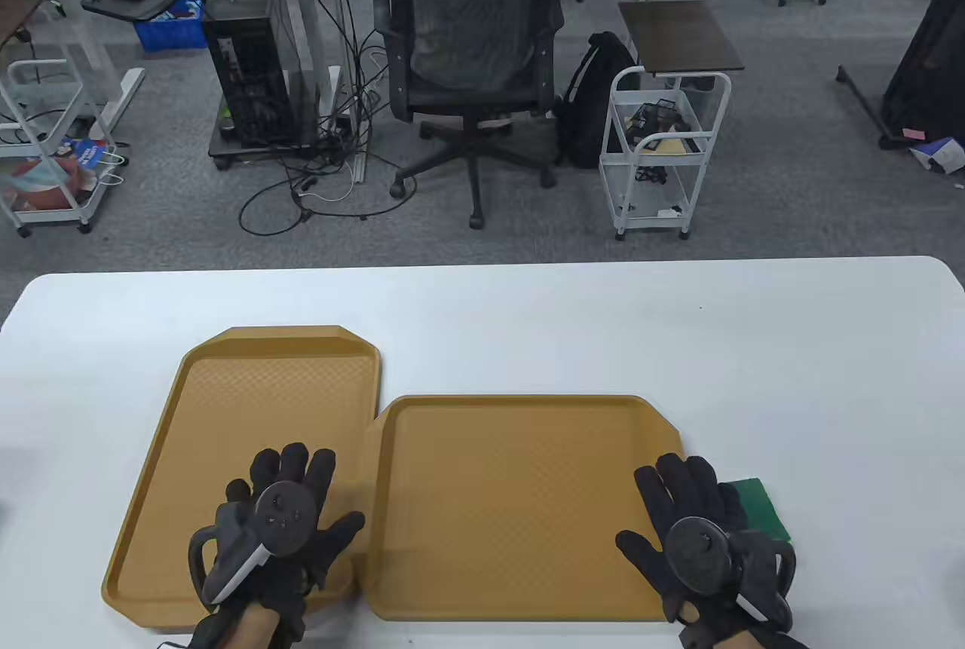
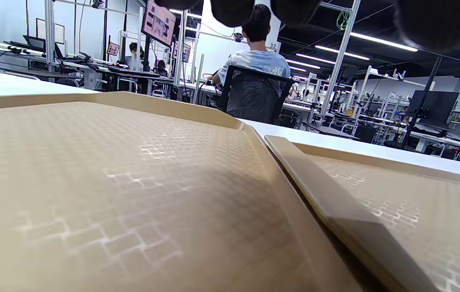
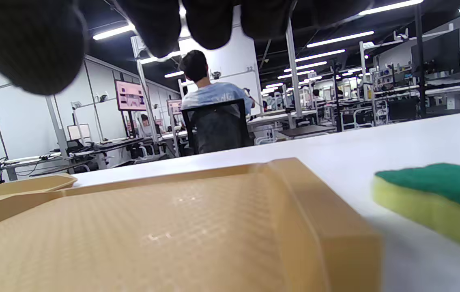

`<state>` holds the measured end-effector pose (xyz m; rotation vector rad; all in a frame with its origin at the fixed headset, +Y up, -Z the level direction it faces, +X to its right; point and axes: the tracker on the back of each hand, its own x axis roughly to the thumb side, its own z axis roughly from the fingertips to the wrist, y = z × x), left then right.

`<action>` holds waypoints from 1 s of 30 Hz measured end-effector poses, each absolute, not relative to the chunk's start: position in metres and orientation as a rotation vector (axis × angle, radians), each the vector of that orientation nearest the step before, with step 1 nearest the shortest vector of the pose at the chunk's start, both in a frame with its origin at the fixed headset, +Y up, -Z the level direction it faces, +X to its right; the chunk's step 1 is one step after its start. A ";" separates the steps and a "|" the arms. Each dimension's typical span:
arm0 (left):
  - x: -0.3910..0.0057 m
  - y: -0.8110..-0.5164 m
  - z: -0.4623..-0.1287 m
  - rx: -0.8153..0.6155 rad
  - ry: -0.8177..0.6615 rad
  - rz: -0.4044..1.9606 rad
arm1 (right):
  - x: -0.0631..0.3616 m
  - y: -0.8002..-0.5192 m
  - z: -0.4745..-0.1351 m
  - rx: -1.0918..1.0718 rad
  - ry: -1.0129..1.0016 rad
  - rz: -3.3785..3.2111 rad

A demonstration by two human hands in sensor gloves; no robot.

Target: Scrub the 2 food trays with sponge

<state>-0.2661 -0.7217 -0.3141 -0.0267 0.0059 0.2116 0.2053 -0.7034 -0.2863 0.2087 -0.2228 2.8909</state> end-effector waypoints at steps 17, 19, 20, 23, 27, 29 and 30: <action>-0.265 -0.721 -0.311 -0.023 0.007 0.190 | 0.277 -0.727 -0.308 -0.430 -0.069 2.818; -0.265 -0.721 -0.310 -0.015 0.003 0.201 | 0.290 -0.738 -0.312 -0.545 -0.006 2.791; -0.265 -0.721 -0.310 -0.014 0.004 0.204 | 0.297 -0.744 -0.314 -0.588 0.035 2.769; -0.265 -0.721 -0.311 -0.012 0.005 0.198 | 0.307 -0.756 -0.317 -0.640 0.103 2.743; -0.265 -0.722 -0.311 -0.018 0.008 0.191 | 0.310 -0.765 -0.321 -0.652 0.168 2.735; -0.265 -0.721 -0.310 -0.020 0.009 0.188 | 0.309 -0.768 -0.323 -0.663 0.178 2.760; -0.265 -0.721 -0.310 -0.021 0.009 0.188 | 0.309 -0.768 -0.323 -0.665 0.176 2.767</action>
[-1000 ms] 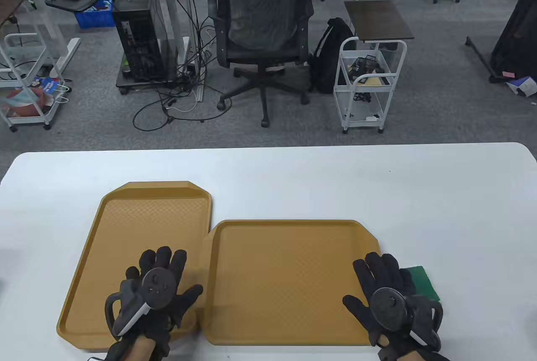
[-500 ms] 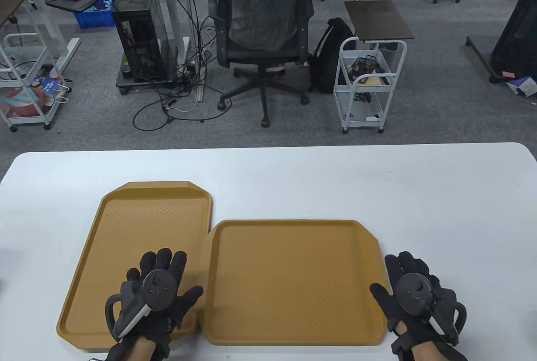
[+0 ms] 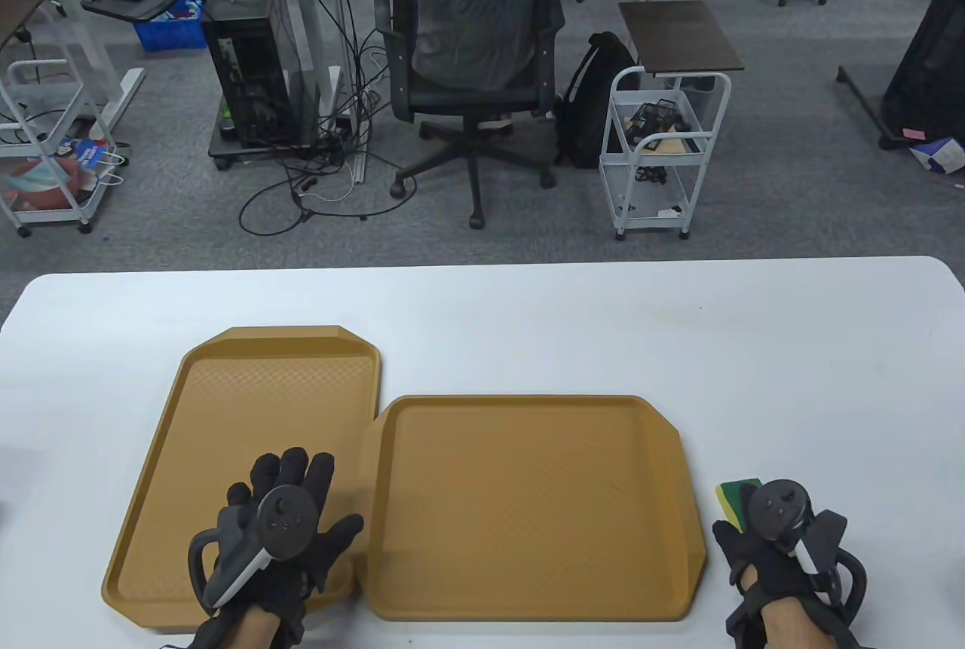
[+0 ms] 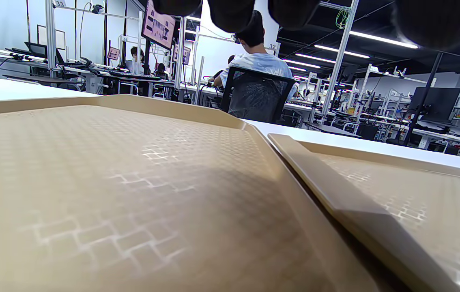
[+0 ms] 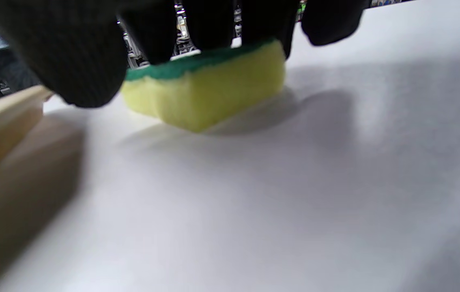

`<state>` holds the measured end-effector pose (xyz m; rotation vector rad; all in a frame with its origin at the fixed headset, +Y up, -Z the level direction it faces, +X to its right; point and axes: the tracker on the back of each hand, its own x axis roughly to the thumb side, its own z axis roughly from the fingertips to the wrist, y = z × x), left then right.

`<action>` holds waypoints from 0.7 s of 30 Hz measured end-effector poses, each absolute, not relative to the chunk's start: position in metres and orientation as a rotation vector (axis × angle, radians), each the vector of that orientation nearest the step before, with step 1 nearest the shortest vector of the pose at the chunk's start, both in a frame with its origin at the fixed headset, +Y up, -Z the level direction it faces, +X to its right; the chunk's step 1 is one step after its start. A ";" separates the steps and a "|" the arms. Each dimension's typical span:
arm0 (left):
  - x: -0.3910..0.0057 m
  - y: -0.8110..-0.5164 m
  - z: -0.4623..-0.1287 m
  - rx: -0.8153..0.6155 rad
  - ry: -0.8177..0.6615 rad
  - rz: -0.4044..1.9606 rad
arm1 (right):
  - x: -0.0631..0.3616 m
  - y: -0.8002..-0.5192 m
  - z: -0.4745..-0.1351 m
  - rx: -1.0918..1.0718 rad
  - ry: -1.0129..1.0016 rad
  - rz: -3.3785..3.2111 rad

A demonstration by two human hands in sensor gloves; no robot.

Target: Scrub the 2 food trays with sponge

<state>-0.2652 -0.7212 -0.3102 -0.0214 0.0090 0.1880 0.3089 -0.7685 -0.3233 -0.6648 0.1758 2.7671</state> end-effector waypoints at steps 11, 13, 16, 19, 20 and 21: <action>-0.261 -0.727 -0.312 -0.071 0.028 0.189 | 0.302 -0.755 -0.323 -0.663 0.031 2.781; -0.258 -0.734 -0.313 -0.117 0.043 0.194 | 0.293 -0.742 -0.320 -0.590 -0.008 2.790; -0.254 -0.743 -0.317 -0.155 0.068 0.194 | 0.275 -0.727 -0.314 -0.453 -0.025 2.821; -0.248 -0.747 -0.319 -0.177 0.098 0.192 | 0.252 -0.720 -0.307 -0.327 0.027 2.819; -0.247 -0.748 -0.320 -0.184 0.105 0.195 | 0.249 -0.720 -0.307 -0.314 0.042 2.818; -0.245 -0.750 -0.321 -0.199 0.118 0.206 | 0.240 -0.721 -0.305 -0.280 0.097 2.821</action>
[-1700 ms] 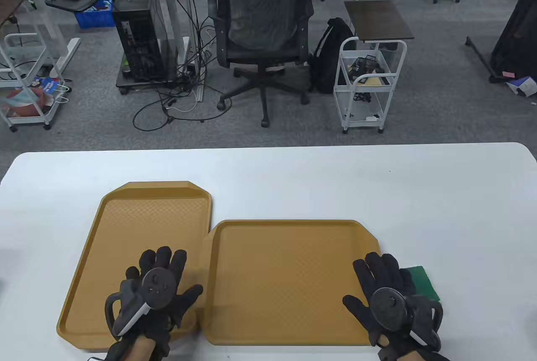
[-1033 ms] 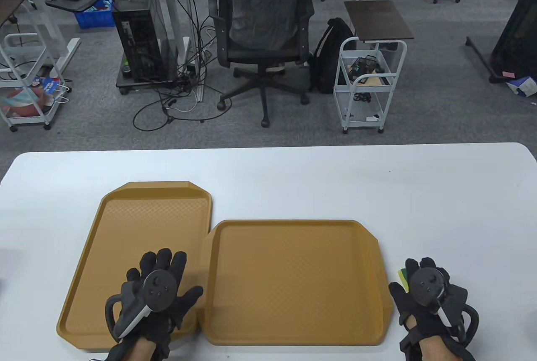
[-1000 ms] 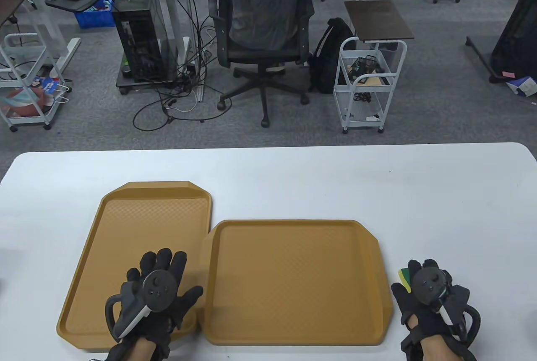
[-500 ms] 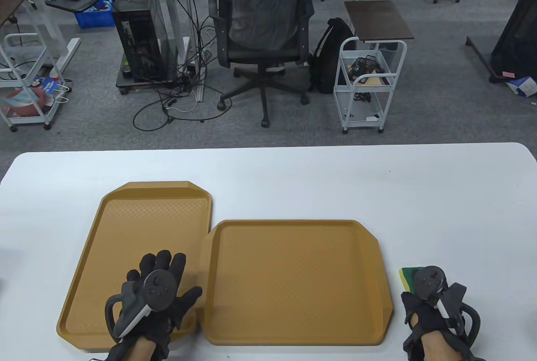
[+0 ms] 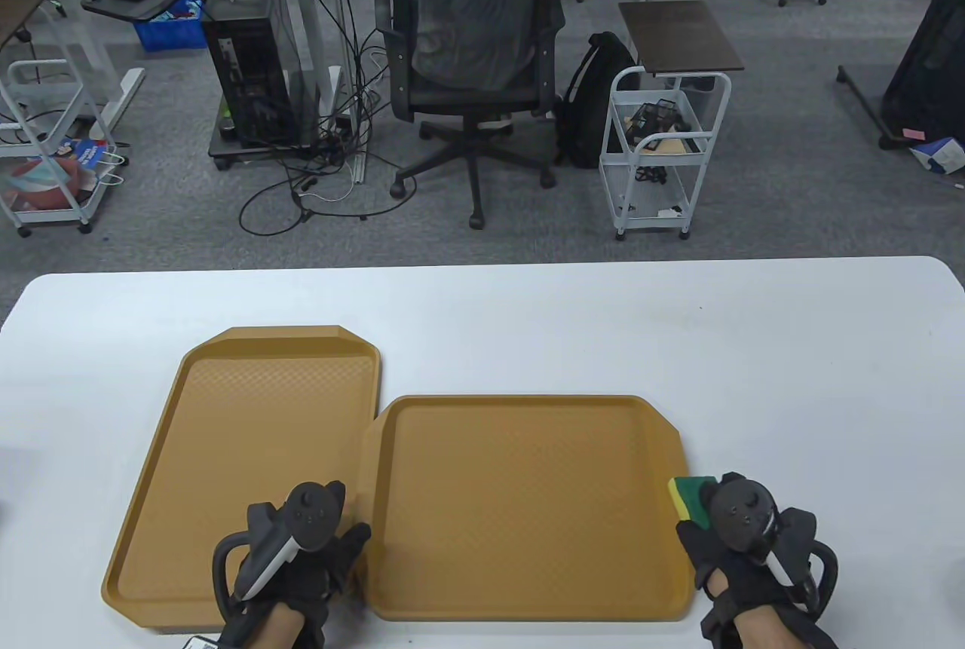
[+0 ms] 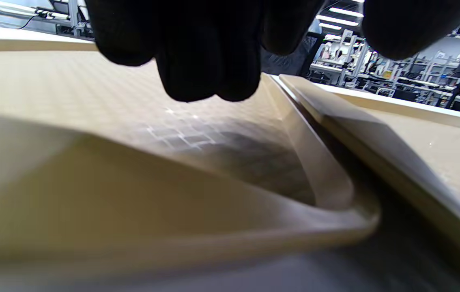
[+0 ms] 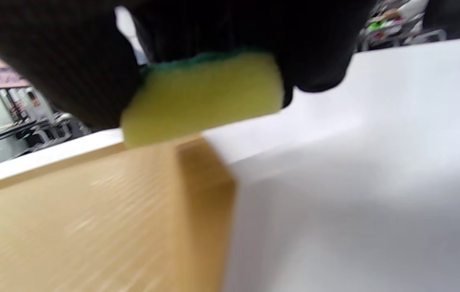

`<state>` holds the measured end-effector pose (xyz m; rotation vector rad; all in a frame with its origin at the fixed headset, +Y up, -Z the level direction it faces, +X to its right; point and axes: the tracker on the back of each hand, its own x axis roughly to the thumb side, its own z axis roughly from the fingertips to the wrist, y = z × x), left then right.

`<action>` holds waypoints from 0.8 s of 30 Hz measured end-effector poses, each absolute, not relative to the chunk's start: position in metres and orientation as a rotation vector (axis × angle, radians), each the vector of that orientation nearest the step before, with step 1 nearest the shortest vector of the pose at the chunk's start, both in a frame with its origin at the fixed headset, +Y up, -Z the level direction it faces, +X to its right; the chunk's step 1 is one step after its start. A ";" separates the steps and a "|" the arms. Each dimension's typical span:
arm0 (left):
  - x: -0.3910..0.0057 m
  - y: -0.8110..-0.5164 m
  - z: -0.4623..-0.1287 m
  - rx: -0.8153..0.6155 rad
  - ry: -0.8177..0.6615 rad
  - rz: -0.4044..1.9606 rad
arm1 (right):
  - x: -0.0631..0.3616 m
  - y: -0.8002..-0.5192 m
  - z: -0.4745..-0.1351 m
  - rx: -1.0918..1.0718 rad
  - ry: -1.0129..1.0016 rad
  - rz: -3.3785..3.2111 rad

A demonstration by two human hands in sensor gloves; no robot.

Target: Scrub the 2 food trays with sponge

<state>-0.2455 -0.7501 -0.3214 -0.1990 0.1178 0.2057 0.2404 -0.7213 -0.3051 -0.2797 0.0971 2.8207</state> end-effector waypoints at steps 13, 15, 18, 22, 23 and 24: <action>-0.233 -0.761 -0.329 -0.242 0.137 0.231 | 0.181 -0.745 -0.297 -0.115 0.318 3.128; -0.233 -0.761 -0.329 -0.246 0.135 0.235 | 0.178 -0.746 -0.297 -0.122 0.313 3.128; -0.233 -0.761 -0.329 -0.249 0.132 0.229 | 0.176 -0.749 -0.297 -0.162 0.270 3.117; -0.233 -0.762 -0.329 -0.260 0.137 0.242 | 0.171 -0.750 -0.297 -0.191 0.305 3.179; -0.233 -0.762 -0.329 -0.262 0.139 0.250 | 0.170 -0.750 -0.297 -0.203 0.306 3.195; -0.233 -0.763 -0.330 -0.270 0.142 0.265 | 0.169 -0.751 -0.297 -0.205 0.306 3.212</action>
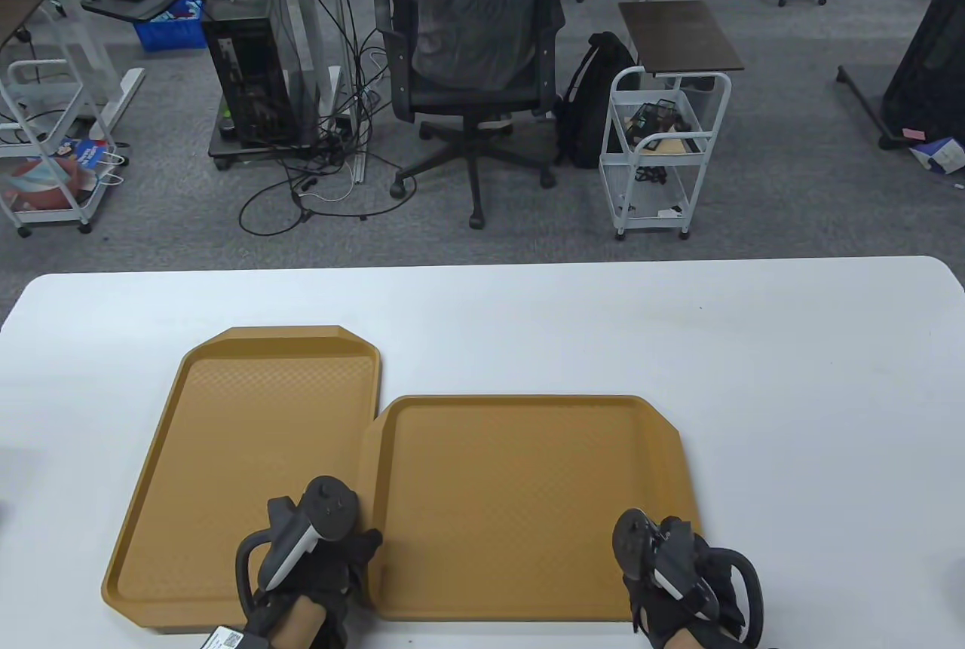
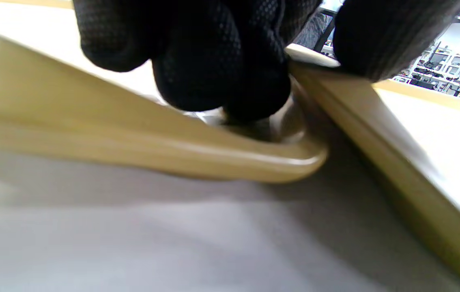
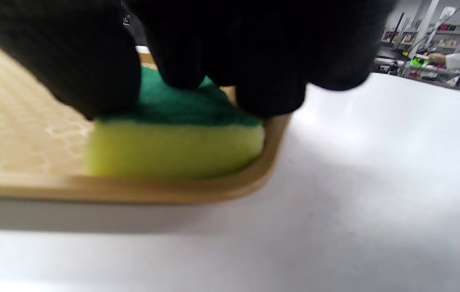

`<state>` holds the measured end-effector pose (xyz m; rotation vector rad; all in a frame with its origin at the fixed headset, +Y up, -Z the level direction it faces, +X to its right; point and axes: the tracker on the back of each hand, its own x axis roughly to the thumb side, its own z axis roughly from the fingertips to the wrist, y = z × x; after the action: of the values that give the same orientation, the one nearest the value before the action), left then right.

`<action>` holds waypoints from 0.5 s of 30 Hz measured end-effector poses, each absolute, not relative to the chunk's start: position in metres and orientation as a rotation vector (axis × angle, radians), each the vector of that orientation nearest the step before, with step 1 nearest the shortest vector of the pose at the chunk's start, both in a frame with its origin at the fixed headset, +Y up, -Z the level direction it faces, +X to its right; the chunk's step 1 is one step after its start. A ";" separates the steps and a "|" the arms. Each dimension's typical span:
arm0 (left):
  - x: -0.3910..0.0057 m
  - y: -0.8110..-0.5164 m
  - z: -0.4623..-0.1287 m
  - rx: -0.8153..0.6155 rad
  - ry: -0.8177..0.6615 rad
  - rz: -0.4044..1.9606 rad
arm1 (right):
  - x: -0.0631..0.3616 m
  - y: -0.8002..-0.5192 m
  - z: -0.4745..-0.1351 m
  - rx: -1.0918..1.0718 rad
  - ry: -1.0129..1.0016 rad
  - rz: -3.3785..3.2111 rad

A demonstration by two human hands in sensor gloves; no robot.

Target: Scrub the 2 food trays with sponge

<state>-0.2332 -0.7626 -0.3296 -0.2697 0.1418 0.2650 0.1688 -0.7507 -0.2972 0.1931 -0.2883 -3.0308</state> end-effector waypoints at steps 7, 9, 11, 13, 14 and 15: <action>-0.235 -0.763 -0.332 -0.301 0.156 0.323 | 0.159 -0.752 -0.320 0.209 -0.256 -2.958; -0.235 -0.763 -0.332 -0.308 0.154 0.329 | 0.155 -0.754 -0.330 0.210 -0.241 -2.927; -0.234 -0.763 -0.332 -0.312 0.151 0.325 | 0.152 -0.755 -0.342 0.221 -0.233 -2.906; -0.234 -0.764 -0.331 -0.303 0.150 0.329 | 0.151 -0.756 -0.357 0.240 -0.229 -2.899; -0.234 -0.764 -0.331 -0.313 0.148 0.327 | 0.150 -0.756 -0.364 0.254 -0.233 -2.900; -0.234 -0.764 -0.331 -0.307 0.150 0.329 | 0.150 -0.756 -0.372 0.276 -0.231 -2.904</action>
<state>-0.2342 -0.7641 -0.3313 -0.3073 0.1501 0.3292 0.1499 -0.7563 -0.3717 0.2763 -0.2314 -2.9042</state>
